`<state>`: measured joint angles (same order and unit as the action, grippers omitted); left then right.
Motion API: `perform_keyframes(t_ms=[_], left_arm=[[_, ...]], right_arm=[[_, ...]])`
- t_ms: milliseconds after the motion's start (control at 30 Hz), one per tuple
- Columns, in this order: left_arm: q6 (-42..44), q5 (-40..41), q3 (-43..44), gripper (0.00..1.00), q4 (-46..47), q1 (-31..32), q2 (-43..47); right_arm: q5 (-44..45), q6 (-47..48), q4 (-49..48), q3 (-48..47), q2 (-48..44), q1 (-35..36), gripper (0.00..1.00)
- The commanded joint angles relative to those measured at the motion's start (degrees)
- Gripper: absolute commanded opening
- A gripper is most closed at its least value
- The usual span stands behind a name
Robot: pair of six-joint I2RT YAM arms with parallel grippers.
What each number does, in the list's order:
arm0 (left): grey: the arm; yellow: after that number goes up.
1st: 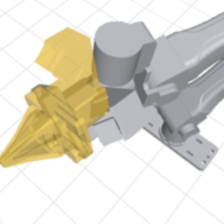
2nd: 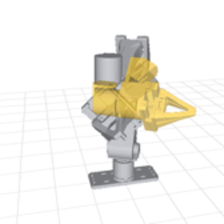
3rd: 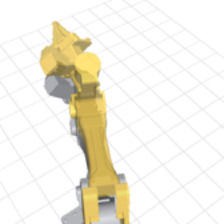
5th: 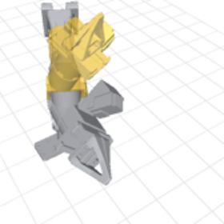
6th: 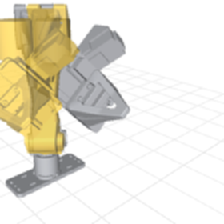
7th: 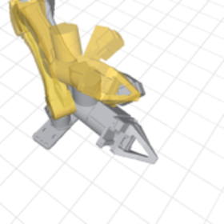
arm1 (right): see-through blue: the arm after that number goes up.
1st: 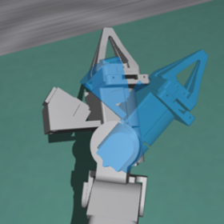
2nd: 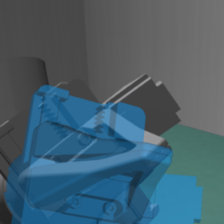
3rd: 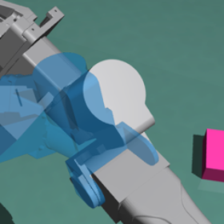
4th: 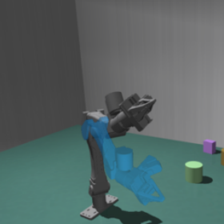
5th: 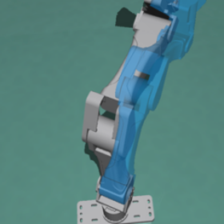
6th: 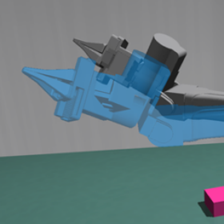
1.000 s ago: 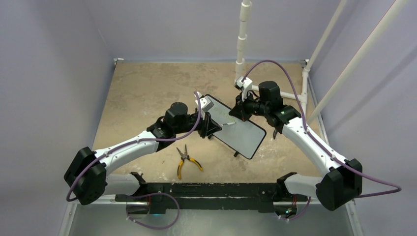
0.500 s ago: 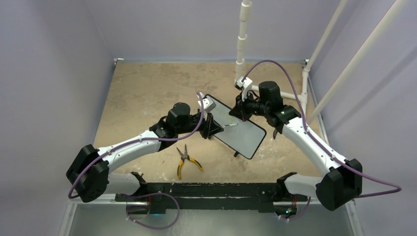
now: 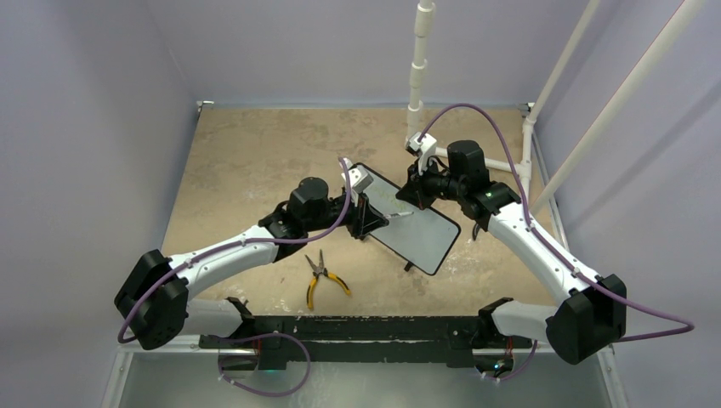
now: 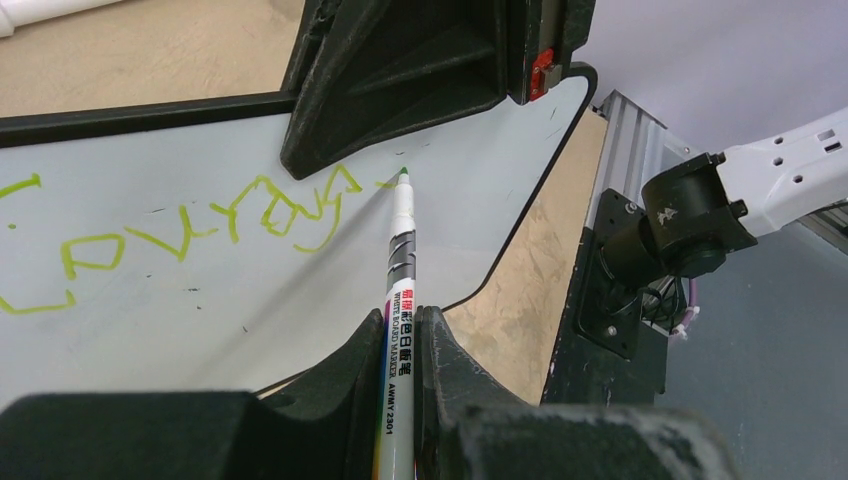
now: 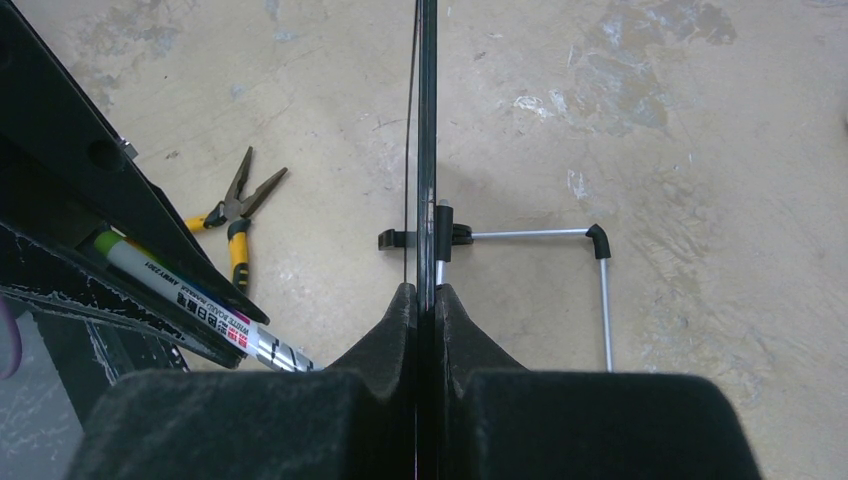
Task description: Write a sentence on the whiteboard
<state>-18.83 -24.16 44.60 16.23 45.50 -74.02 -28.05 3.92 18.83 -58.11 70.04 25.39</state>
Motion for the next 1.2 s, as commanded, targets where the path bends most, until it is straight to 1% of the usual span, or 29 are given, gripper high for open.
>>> perform_keyframes(t_ms=[0,333,733,1167], left_arm=[[-0.46,3.30,2.02,0.00,4.00,-0.01,1.51],[0.42,7.09,-0.31,0.00,0.66,0.03,4.40],[-0.17,5.90,-2.73,0.00,-1.39,-0.01,4.75],[0.02,4.24,-2.08,0.00,-1.55,0.28,2.94]], right_arm=[[-1.67,-0.24,-0.48,0.19,-0.17,0.52,0.00],[-1.65,-0.23,-0.44,0.27,-0.26,0.49,0.00],[-1.57,-0.23,-0.39,0.26,-0.17,0.54,0.00],[-1.57,-0.23,-0.45,0.27,-0.24,0.54,0.00]])
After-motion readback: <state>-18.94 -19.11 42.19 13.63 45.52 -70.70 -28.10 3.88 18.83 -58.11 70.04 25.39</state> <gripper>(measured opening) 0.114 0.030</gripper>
